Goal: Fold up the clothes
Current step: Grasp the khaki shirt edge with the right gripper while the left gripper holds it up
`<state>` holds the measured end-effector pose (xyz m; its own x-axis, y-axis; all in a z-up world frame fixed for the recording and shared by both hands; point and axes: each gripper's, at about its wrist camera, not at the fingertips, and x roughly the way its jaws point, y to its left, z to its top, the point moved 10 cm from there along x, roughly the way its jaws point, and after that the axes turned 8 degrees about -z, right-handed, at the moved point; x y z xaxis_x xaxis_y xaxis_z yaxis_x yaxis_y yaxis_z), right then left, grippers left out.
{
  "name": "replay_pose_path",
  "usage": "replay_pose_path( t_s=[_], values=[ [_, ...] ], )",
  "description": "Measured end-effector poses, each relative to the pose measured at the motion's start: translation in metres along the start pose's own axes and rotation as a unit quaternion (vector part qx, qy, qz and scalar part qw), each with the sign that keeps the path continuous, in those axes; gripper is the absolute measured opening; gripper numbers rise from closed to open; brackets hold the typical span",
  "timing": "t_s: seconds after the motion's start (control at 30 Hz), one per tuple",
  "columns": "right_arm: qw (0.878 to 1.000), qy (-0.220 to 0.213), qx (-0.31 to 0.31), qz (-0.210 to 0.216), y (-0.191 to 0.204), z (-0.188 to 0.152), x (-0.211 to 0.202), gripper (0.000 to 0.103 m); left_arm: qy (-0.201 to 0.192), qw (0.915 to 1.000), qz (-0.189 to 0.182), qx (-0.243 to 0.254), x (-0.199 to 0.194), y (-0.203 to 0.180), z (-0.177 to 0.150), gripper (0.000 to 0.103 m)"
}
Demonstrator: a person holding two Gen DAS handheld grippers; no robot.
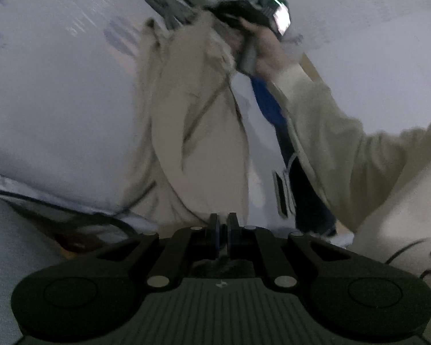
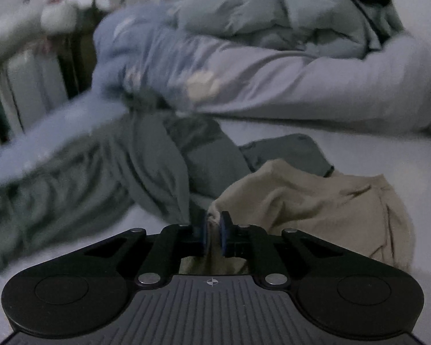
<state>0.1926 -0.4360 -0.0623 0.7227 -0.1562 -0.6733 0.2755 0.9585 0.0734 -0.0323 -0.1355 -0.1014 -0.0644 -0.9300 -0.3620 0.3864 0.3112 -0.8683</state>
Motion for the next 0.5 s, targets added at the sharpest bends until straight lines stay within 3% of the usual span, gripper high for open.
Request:
replay_pose_path(
  t_s=[0.07,0.13,0.23,0.37,0.5],
  values=[
    [0.997,0.004,0.066,0.046,-0.012,0.006,-0.005,0.01,-0.015,0.9999,0.005,-0.007,-0.008,0.002,0.005,0.008],
    [0.985,0.006,0.148,0.088,-0.031,0.007,-0.007,0.01,-0.026,0.9995,0.005,-0.018,-0.011,0.005,0.006,0.008],
    [0.965,-0.001,0.237,0.108,-0.063,-0.003,-0.006,0.01,-0.037,0.999,0.004,-0.027,-0.014,0.005,0.004,0.008],
    [0.961,0.006,0.259,0.093,-0.078,-0.02,-0.002,0.01,-0.064,0.9974,0.003,-0.033,-0.022,0.005,0.012,0.008],
    [0.967,-0.001,0.234,0.1,-0.059,-0.004,0.001,0.01,-0.126,0.9911,0.027,-0.036,-0.054,0.013,0.045,0.008]
  ],
)
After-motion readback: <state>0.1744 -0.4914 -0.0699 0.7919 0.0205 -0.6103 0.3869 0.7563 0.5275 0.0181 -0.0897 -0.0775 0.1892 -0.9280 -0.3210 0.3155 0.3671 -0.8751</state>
